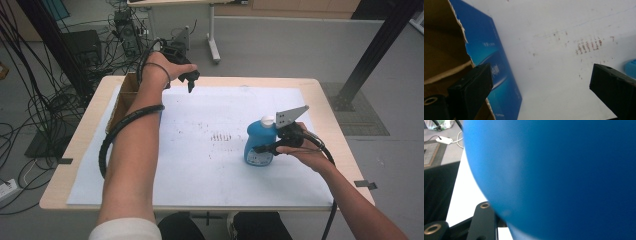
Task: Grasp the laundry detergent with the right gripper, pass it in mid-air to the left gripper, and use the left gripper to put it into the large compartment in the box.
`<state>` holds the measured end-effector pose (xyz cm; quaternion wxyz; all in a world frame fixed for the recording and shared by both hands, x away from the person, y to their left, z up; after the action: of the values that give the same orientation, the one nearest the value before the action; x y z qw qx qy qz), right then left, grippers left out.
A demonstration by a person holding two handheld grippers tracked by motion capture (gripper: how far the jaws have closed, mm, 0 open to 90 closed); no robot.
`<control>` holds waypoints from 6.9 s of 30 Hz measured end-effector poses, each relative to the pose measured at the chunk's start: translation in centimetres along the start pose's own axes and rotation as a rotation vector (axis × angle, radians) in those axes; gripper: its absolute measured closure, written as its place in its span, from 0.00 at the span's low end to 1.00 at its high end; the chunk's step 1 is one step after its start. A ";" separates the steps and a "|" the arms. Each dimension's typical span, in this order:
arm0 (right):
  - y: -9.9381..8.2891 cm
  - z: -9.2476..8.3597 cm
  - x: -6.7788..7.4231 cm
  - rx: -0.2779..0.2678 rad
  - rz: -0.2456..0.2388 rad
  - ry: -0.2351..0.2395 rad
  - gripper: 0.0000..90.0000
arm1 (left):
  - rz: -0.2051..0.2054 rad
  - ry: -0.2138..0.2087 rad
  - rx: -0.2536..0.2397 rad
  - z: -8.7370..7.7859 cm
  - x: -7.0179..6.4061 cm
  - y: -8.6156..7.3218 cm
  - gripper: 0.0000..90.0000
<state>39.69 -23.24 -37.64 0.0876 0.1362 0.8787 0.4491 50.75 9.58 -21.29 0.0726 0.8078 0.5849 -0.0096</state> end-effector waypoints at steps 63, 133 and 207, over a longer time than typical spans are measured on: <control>20.4 10.4 -1.3 -0.042 -0.114 0.176 0.49 | 0.911 -0.037 0.128 -6.8 -6.2 -3.1 0.05; 20.9 9.5 -0.6 -0.101 -0.143 0.192 0.49 | 0.952 -0.096 0.150 -4.8 -6.9 -3.4 0.06; 21.4 9.5 -0.4 -0.107 -0.145 0.190 0.49 | 0.965 -0.100 0.134 -5.3 -7.0 -3.7 0.07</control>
<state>46.09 -4.17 -25.77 0.0434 0.0245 0.8653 0.4987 44.65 4.83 -15.79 0.0447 0.9882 0.1376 -0.0511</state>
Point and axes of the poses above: each handheld gripper's, and its own axes: z roughly forward along the jaws, y roughly out of its top, x roughly to its left, the point moved 1 cm from there along z, roughly forward along the jaws, and after that the axes turned 8 degrees about -y, right-handed, at the moved point
